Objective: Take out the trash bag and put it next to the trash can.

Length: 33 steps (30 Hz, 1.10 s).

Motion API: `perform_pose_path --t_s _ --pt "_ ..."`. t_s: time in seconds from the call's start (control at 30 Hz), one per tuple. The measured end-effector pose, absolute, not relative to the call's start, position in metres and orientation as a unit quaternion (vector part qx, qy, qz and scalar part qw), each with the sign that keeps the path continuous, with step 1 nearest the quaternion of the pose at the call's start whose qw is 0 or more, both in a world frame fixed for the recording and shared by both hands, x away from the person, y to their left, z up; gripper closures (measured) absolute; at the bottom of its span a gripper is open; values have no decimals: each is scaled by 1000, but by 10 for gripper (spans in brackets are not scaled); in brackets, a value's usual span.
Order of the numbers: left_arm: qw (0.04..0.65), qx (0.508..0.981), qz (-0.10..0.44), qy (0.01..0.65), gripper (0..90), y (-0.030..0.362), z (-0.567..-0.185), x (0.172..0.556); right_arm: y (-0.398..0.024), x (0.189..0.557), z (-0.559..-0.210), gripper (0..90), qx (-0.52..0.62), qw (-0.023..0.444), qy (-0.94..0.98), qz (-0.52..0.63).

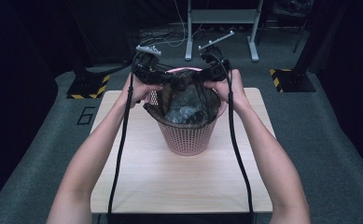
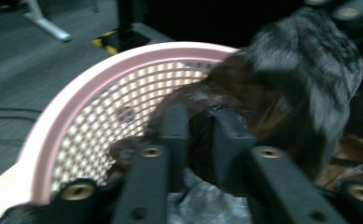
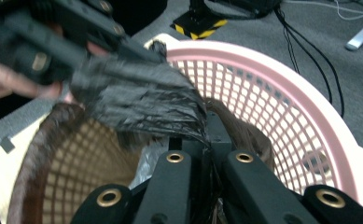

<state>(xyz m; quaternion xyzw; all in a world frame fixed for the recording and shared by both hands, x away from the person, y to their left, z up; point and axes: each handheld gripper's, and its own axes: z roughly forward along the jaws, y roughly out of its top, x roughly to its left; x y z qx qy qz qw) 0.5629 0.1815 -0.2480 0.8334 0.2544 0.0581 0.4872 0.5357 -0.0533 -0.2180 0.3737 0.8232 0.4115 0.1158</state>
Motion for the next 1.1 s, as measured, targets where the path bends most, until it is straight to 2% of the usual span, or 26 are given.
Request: perform_pose_path --t_s 0.23,0.37,0.5,0.6,0.77,0.83,0.9,1.1 --pt "487 841 33 234 375 169 -251 561 -40 545 -215 900 383 132 798 445" --pt "490 842 20 225 281 160 -253 559 -33 546 -213 900 390 145 784 461" --pt "481 844 40 235 251 149 -255 558 -27 546 -215 900 398 150 768 478" --pt "481 839 56 248 330 143 -258 556 -24 545 -217 900 404 135 754 500" --pt "463 839 95 269 736 138 -263 558 -27 543 -221 900 409 83 738 530" --pt "464 837 104 269 847 142 -264 560 -31 540 -221 900 407 74 738 534" --pt "463 838 110 268 887 147 -264 562 -38 537 -220 899 401 84 744 528" --pt "473 834 119 259 897 162 -257 560 -62 539 -226 791 391 101 768 497"
